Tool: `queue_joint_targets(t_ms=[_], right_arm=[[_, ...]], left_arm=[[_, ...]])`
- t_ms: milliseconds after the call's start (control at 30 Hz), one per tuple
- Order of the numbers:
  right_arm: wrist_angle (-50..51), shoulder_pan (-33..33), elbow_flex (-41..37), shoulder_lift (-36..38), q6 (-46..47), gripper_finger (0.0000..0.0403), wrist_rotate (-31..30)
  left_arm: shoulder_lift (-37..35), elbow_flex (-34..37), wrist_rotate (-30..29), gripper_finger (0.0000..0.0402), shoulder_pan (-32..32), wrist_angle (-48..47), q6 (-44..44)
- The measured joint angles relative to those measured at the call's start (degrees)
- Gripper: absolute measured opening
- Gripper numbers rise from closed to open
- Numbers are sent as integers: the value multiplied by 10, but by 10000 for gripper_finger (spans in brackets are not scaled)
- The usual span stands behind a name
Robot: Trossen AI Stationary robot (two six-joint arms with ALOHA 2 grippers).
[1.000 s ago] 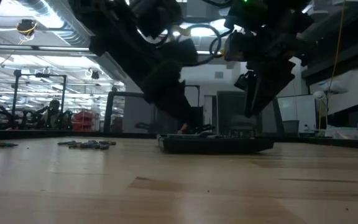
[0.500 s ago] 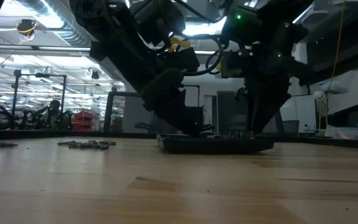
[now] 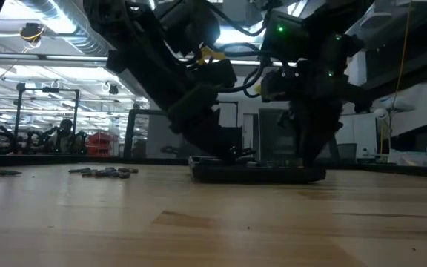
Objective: Prefit tool cases
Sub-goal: Remove the blue socket bit from the black prefit tool case
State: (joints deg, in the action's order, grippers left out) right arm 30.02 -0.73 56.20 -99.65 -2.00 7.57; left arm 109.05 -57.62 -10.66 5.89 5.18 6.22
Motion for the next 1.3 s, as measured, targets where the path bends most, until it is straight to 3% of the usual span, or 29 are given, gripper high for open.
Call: queue_joint_targets(t_ms=[267,567,900,1033,1167,1300], right_arm=[[47,0,36,0,5,4,-15],[43,0,49,7,27,1,17],[147,31,28,100,37,1,-93],[129,66,-12,113,50,1,-96],[95,98,-34,113,50,17,-99],[75,125,-38,113,51,61,-93]], left_arm=[[26,-2,-7,0,6,12,26],[22,-1,-41,0,17,9,9],[12,0,-40,0,17,2,8],[12,0,-41,0,17,3,9],[12,1,-41,0,17,6,9],[12,1,-40,0,16,11,10]])
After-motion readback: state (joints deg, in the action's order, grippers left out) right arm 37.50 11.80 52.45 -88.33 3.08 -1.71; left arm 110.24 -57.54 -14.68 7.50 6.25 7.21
